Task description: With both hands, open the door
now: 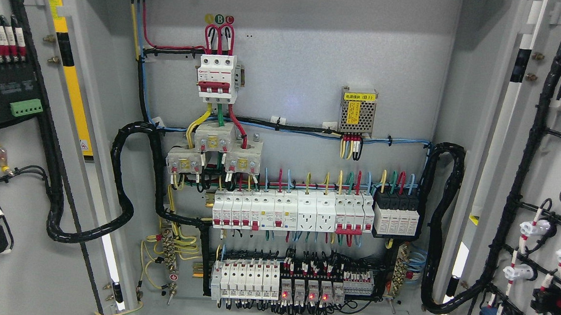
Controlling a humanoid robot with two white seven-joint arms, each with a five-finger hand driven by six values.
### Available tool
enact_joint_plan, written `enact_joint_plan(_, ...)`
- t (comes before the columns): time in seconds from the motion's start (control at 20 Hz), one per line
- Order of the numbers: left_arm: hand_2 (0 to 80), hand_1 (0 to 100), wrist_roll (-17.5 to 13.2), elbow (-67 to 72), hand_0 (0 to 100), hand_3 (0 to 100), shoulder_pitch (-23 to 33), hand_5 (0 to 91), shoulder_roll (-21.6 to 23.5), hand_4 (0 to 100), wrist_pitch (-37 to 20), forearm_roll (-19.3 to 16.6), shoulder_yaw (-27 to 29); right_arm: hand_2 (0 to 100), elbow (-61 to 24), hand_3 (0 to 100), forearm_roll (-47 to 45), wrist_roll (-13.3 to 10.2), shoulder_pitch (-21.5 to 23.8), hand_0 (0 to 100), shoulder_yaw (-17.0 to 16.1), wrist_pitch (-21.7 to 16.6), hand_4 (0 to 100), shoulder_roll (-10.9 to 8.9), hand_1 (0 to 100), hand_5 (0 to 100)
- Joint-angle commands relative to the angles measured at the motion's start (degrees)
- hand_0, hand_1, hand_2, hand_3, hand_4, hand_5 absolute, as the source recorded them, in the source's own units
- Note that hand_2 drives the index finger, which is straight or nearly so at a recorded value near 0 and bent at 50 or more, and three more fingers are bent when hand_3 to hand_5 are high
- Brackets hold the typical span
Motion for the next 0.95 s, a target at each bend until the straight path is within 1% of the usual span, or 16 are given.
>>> enact_joint_plan(0.0, 0.0, 16, 1.9, 15.1, 33, 0, -1.2, 0.0, 0.9, 0, 0.7, -0.8, -13.0, 0, 16.0, 0, 6.8, -7.2, -2.7, 22, 0.7, 6.8, 0, 1.59, 7, 0)
enact_joint_plan(0.1, 0.0, 15, 2.8, 15.1, 33, 0, -1.2, 0.0, 0.3, 0, 0.8, -0.9, -13.2, 0, 15.8, 0, 10.4, -10.8, -3.0, 22, 0.9, 8.8, 0, 1.85, 7, 0)
enact_joint_plan(0.2, 0.0, 15, 3.9, 15.1, 33, 0, -1.3, 0.0, 0.0, 0, 0.9, -0.9, -14.2, 0, 15.8, 0, 12.5, -12.9, -4.2, 22, 0.8, 9.9, 0, 2.64, 7, 0)
enact_joint_plan(0.3, 0.0, 15, 5.2, 15.1, 33, 0, -1.3, 0.0, -0.2, 0, 1.2, -1.0, -16.3, 0, 15.5, 0, 13.1, -15.1, -4.4, 22, 1.0, 10.0, 0, 2.74, 7, 0)
enact_joint_plan(0.4, 0.0, 15, 5.4, 15.1, 33, 0, -1.4, 0.0, -0.1, 0, 2.3, -1.0, -16.7, 0, 15.5, 0, 14.6, -16.7, -5.2, 22, 1.0, 11.8, 0, 2.74, 7, 0)
enact_joint_plan(0.5, 0.0, 15, 5.2, 15.1, 33, 0, -1.6, 0.0, 0.0, 0, 2.8, -1.0, -16.7, 0, 15.5, 0, 16.7, -17.1, -5.7, 22, 1.0, 14.0, 0, 2.74, 7, 0)
enact_joint_plan(0.55, 0.0, 14, 5.1, 15.1, 34, 0, -1.6, 0.0, 0.0, 0, 3.4, -1.0, -16.7, 0, 15.5, 0, 16.9, -17.1, -6.0, 22, 1.0, 14.3, 0, 2.74, 7, 0)
enact_joint_plan(0.65, 0.0, 14, 5.0, 15.1, 34, 0, -1.6, 0.0, -0.1, 0, 4.5, -1.0, -16.7, 0, 15.5, 0, 16.9, -17.2, -6.1, 21, 0.9, 14.8, 0, 2.74, 7, 0)
enact_joint_plan(0.9, 0.0, 14, 5.0, 15.0, 34, 0, -1.6, 0.0, -0.2, 0, 5.0, -1.0, -16.8, 0, 15.7, 0, 17.0, -17.2, -6.5, 22, 0.7, 15.3, 0, 2.74, 7, 0)
